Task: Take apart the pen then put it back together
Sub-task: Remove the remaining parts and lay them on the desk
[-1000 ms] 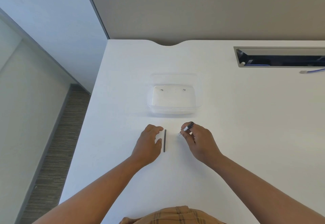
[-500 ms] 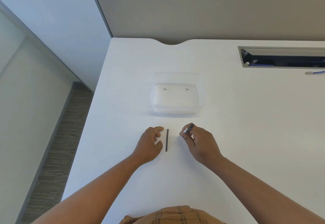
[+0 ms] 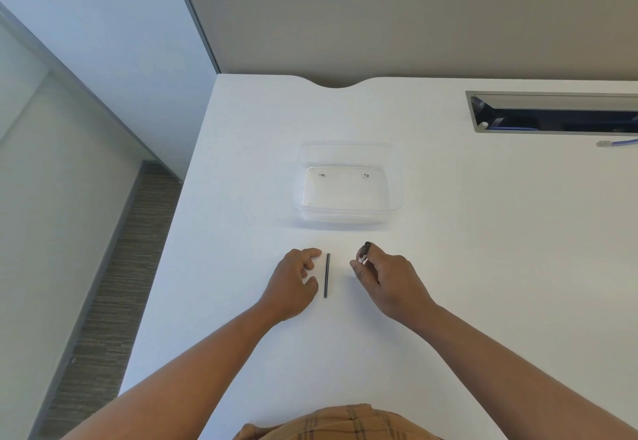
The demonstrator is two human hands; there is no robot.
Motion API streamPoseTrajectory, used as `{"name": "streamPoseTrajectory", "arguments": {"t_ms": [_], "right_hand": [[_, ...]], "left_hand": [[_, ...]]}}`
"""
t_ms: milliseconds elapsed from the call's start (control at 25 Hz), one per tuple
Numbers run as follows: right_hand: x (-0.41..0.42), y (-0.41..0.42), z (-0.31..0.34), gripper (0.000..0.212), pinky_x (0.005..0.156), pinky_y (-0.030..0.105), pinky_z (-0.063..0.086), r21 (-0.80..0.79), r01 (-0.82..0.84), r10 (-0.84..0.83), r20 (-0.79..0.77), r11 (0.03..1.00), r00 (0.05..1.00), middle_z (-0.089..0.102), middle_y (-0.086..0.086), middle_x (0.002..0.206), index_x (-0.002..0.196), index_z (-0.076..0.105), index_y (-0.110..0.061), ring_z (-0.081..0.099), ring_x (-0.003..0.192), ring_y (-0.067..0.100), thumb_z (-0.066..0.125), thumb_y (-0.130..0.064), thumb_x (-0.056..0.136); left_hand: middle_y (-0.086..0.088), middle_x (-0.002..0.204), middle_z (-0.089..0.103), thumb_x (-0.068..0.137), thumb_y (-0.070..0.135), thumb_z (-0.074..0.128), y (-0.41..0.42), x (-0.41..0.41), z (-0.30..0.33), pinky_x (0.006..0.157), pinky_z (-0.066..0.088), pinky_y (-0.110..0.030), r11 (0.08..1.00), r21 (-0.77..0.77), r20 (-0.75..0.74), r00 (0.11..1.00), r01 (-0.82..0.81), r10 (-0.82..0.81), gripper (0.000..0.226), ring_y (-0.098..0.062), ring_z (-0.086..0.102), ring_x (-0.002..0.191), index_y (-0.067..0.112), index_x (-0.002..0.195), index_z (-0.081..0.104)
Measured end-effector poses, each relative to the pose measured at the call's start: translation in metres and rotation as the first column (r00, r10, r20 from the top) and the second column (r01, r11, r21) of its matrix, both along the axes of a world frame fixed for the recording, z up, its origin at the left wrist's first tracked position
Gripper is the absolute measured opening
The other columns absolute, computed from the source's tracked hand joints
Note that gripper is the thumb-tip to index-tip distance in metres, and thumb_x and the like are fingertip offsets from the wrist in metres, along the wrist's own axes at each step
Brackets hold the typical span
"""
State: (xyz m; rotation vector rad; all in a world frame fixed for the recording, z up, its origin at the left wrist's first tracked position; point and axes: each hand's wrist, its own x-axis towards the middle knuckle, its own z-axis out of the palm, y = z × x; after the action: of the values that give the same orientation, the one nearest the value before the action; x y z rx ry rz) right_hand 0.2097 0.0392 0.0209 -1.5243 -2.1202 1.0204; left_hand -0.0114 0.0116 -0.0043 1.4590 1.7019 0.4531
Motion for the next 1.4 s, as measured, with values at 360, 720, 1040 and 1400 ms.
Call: {"name": "streamPoseTrajectory", "arguments": {"t_ms": [360,720,1040,1400], "right_hand": [[-0.0062,-0.0059,-0.0019,0.024,0.058,0.038,0.041,0.0,-0.003,0.003,-0.013,1.0,1.0,0.057,-0.003,0.061,0.091,0.05,-0.017,0.046,0.054,0.016,0.044,-0.035,0.105],[-0.0073,-0.0058,0.0014,0.037,0.058,0.038,0.043,0.143,0.005,0.003,-0.056,0.99,0.998,0.063,0.005,0.077,0.089,0.054,-0.012,0.047,0.057,0.021,0.036,-0.041,0.105],[-0.0035,-0.0013,-0.0024,0.031,0.053,0.029,0.032,0.034,0.027,-0.024,-0.089,0.999,0.996,0.049,-0.001,0.062,0.086,0.048,-0.018,0.037,0.052,0.018,0.04,-0.044,0.103],[-0.0089,-0.0009,0.0041,0.026,0.055,0.037,0.041,0.039,0.046,-0.045,-0.024,0.998,0.999,0.048,0.004,0.051,0.085,0.05,-0.015,0.04,0.052,0.024,0.052,-0.035,0.102]], "left_hand": [[0.004,0.107,0.053,0.087,0.004,0.059,-0.0004,0.0,0.0001,0.079,0.04,-0.012,1.0,-0.001,-0.003,1.0,0.008,-0.008,0.053,-0.005,0.05,0.086,0.021,0.137,0.056],[0.002,0.108,0.053,0.086,0.002,0.059,-0.0005,0.0004,0.0016,0.078,0.04,-0.012,1.0,0.001,0.004,1.0,-0.005,0.005,0.053,-0.005,0.05,0.086,0.02,0.137,0.057],[0.004,0.106,0.052,0.086,0.003,0.059,-0.0008,0.0005,0.0012,0.075,0.038,-0.006,1.0,0.001,0.003,1.0,-0.005,0.005,0.053,-0.005,0.051,0.086,0.021,0.136,0.057],[0.002,0.108,0.053,0.086,0.004,0.061,-0.0015,0.001,0.002,0.076,0.039,-0.007,1.0,0.004,0.006,1.0,-0.006,0.006,0.053,-0.005,0.051,0.086,0.02,0.137,0.057]]}}
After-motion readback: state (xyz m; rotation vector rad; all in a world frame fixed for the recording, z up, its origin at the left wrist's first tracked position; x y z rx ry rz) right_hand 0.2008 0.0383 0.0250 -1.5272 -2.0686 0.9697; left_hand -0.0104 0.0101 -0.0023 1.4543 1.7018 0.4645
